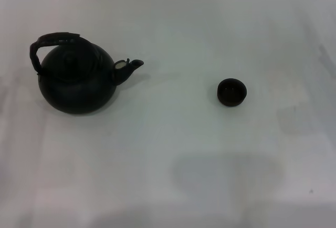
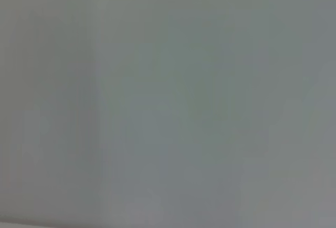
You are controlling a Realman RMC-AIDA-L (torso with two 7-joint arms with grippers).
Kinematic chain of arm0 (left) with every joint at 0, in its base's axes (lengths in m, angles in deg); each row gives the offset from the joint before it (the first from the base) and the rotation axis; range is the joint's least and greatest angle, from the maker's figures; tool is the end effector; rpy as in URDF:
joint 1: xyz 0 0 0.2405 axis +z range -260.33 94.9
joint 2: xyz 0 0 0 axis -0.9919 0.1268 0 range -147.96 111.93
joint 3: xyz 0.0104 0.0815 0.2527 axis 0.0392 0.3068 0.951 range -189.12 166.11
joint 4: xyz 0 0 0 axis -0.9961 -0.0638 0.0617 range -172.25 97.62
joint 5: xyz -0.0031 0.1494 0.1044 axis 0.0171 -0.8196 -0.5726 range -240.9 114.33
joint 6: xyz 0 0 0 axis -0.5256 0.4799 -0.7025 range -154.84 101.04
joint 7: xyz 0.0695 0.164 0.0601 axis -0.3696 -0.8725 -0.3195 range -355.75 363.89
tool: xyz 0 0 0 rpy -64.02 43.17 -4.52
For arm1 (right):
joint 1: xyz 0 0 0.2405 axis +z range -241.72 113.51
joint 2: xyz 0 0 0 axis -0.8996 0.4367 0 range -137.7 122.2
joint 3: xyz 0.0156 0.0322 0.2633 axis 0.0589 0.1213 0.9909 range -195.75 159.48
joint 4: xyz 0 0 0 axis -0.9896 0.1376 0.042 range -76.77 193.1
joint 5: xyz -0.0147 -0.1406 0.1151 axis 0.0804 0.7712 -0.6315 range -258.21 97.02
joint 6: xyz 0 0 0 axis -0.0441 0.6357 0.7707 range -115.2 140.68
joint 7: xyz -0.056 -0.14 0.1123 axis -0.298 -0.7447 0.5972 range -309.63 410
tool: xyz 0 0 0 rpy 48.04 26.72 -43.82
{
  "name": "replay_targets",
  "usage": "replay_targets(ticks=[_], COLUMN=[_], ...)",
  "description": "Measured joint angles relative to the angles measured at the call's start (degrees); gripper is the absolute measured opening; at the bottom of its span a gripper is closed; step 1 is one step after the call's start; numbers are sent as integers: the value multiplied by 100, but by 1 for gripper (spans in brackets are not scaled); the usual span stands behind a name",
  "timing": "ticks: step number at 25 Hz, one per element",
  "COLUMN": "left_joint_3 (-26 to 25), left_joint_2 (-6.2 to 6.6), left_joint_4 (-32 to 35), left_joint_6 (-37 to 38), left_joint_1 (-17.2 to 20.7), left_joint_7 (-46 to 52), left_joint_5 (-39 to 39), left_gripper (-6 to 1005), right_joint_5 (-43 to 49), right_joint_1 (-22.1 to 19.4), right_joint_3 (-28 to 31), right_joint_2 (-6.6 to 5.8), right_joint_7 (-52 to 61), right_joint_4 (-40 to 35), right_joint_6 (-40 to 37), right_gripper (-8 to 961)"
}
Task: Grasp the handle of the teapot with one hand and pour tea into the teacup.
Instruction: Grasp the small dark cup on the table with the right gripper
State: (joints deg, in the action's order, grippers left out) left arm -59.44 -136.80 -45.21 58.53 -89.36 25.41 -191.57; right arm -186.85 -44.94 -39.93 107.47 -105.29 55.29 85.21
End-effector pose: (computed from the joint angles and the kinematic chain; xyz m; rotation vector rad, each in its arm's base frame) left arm -0.3706 0.2486 0.0384 -1.3163 -0.6739 -0.8437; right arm 0.3663 0.3210 0.0211 -1.7060 0.6051 0.6368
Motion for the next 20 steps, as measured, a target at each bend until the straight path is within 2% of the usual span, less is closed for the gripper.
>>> replay_targets(ticks=[5,13,20], left_joint_3=[320,358,338], left_joint_2=[9,30,-2], left_joint_4=[172,352,372], left_joint_6=[6,336,416], left_joint_1=[-110,-98,-29], left_joint_7=[-38,-34,-157], left_joint_5=[-31,-138,-139], left_gripper=[878,877,877], right_joint_5=[1,0,-12], right_joint_1=[-22,-37,-29], right_joint_3=[3,25,33], right_joint_2=[0,0,0], right_joint_7=[0,0,0], right_joint_4=[46,113,121], right_joint_6=[-12,-32,-50], right_gripper=[841,842,842])
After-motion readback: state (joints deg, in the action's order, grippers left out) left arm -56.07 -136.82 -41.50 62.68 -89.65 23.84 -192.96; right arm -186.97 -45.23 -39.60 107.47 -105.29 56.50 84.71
